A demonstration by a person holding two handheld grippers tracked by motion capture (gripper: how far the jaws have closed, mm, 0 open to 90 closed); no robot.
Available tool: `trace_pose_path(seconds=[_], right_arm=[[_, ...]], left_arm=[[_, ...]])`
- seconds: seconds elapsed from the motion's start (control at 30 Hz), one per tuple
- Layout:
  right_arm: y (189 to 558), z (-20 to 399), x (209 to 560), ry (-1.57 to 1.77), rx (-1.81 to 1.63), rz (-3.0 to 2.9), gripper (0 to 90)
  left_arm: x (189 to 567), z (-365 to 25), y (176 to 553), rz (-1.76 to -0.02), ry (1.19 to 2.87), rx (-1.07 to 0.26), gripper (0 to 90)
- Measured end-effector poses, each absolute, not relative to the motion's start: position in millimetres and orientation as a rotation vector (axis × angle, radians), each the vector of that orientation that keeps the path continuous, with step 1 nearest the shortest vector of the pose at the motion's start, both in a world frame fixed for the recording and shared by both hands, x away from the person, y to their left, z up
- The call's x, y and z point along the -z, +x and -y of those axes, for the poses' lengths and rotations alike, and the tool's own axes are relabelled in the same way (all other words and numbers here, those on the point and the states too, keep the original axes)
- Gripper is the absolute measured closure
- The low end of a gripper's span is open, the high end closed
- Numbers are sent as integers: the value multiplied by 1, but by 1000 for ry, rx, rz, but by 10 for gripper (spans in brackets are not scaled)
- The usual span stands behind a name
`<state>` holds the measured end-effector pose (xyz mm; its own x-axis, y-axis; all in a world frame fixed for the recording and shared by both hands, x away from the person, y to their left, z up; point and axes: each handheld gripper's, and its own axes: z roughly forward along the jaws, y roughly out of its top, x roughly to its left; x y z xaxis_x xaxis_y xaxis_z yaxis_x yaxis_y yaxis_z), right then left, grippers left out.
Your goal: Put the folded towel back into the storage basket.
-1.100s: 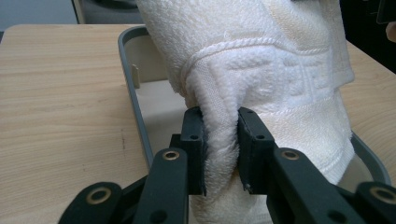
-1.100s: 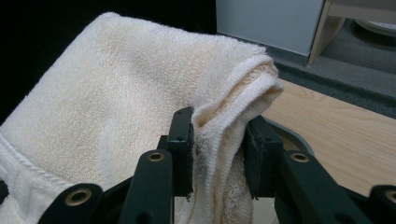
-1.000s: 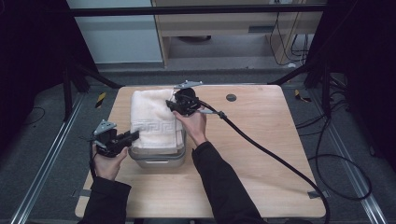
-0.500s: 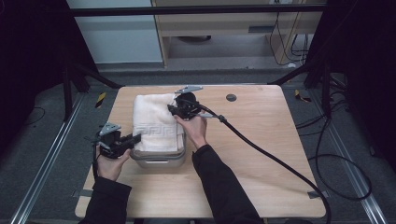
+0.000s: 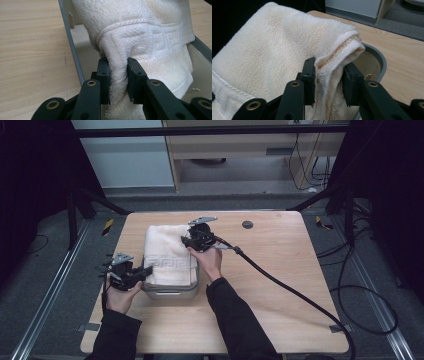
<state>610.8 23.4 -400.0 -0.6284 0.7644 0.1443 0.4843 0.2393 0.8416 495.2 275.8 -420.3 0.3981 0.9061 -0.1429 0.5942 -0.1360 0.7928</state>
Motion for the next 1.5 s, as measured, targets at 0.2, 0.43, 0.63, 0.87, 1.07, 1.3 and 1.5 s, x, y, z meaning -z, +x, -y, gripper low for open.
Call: trace_pose_path(seconds=[0.2, 0.43, 0.63, 0.87, 1.07, 1.3, 1.5], right_arm=[[611, -23, 407, 1163, -1330, -2225, 668], [610, -25, 412, 1148, -1306, -2232, 667], [609, -26, 414, 1140, -1290, -2234, 664], [607, -26, 418, 1129, -1275, -2235, 668], [607, -24, 419, 1130, -1279, -2233, 659], [605, -20, 413, 1063, -1307, -2201, 595], [602, -8, 402, 1066, -1346, -2159, 536]], left_arm=[[424, -274, 497, -1304, 1858, -478, 740], [428, -274, 499, -1323, 1876, -465, 739], [430, -274, 501, -1330, 1891, -460, 737], [430, -272, 501, -1330, 1906, -482, 708], [428, -271, 500, -1326, 1886, -514, 626], [418, -274, 495, -1294, 1832, -554, 600], [412, -276, 491, -1261, 1799, -581, 577]])
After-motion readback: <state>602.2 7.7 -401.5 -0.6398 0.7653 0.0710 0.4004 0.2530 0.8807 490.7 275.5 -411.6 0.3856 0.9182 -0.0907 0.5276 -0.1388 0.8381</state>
